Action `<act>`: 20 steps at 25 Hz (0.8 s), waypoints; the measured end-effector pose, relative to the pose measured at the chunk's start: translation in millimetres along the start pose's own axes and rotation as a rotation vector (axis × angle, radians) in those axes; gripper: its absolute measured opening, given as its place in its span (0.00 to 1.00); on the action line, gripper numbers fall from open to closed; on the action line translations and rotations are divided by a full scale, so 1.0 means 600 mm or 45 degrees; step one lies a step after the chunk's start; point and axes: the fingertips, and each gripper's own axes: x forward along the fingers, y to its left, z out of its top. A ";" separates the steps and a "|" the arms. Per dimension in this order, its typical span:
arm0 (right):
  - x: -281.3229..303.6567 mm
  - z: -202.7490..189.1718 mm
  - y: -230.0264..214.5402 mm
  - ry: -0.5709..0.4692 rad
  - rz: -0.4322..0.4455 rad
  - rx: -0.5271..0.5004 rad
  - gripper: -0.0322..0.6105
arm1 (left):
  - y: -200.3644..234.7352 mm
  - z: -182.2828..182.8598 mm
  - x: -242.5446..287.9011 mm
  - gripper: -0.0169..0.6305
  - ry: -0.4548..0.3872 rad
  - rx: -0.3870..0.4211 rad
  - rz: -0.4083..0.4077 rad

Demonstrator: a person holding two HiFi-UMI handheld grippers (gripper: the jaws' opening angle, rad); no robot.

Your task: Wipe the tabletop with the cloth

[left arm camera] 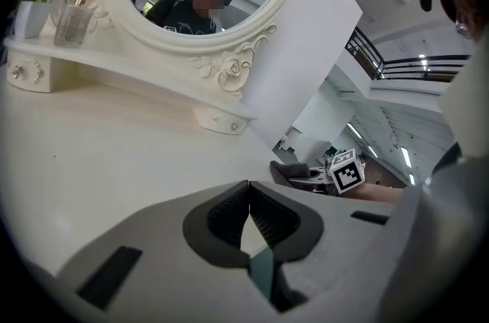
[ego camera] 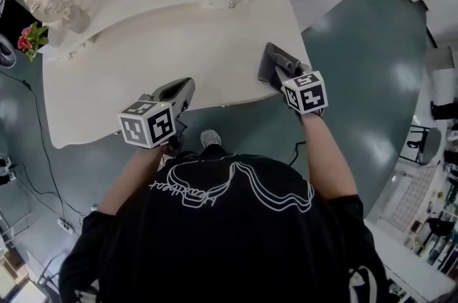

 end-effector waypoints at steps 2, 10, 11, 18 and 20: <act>-0.010 -0.012 -0.032 0.001 -0.042 0.037 0.13 | -0.005 -0.001 0.015 0.03 0.020 0.005 -0.013; -0.044 -0.059 -0.140 0.013 -0.209 0.132 0.13 | -0.025 -0.006 0.059 0.03 0.074 0.017 -0.053; -0.048 -0.063 -0.151 0.016 -0.228 0.146 0.13 | -0.027 -0.006 0.061 0.03 0.078 0.022 -0.057; -0.095 -0.083 -0.216 -0.023 -0.396 0.281 0.13 | -0.042 0.013 0.056 0.03 0.079 0.068 -0.066; -0.113 -0.060 -0.207 -0.100 -0.375 0.309 0.13 | -0.043 0.025 0.049 0.03 0.064 0.079 -0.066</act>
